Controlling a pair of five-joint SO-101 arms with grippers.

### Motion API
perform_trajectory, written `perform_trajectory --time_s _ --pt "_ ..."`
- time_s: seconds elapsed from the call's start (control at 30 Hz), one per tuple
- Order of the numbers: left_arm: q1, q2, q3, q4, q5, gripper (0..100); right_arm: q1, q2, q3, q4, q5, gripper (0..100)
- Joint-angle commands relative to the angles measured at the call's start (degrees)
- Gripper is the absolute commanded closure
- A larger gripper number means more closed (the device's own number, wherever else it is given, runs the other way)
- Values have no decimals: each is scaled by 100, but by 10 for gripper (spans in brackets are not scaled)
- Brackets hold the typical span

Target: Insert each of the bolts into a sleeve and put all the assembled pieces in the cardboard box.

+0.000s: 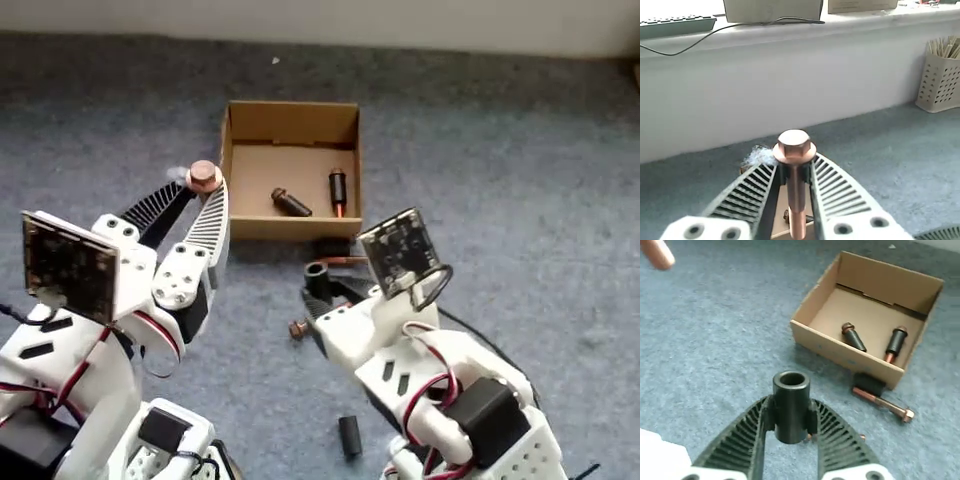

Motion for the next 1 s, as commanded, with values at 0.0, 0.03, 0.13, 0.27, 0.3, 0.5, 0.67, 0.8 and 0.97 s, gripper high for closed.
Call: perform_trajectory --time_s 0.0,0.03,0.13,0.27,0.3,0.5,0.67,0.8,0.97 --pt "-31 -48 -66 -176 571 994 -541 -198 -268 -224 -9 994" --pt "-31 -75 -66 -176 624 994 -655 -338 -259 -286 -9 994" --pt "4 -356 4 -176 668 994 -866 -910 -92 -558 0 994" --pt "611 -796 4 -176 651 994 -910 -1657 664 -1235 281 994" --pt "813 -857 4 -176 642 994 -910 -1824 927 -1385 431 994" --pt "1481 -1015 4 -167 642 994 -1420 -2633 2026 -1991 844 994" --pt "2088 -1015 4 -132 457 994 -1596 -2958 2404 -2396 1240 994" --pt "2369 -1024 -4 185 273 994 -1596 -3011 2404 -2484 1284 994" --pt "2396 -1024 -4 501 273 994 -1596 -3037 2396 -2484 1284 994"
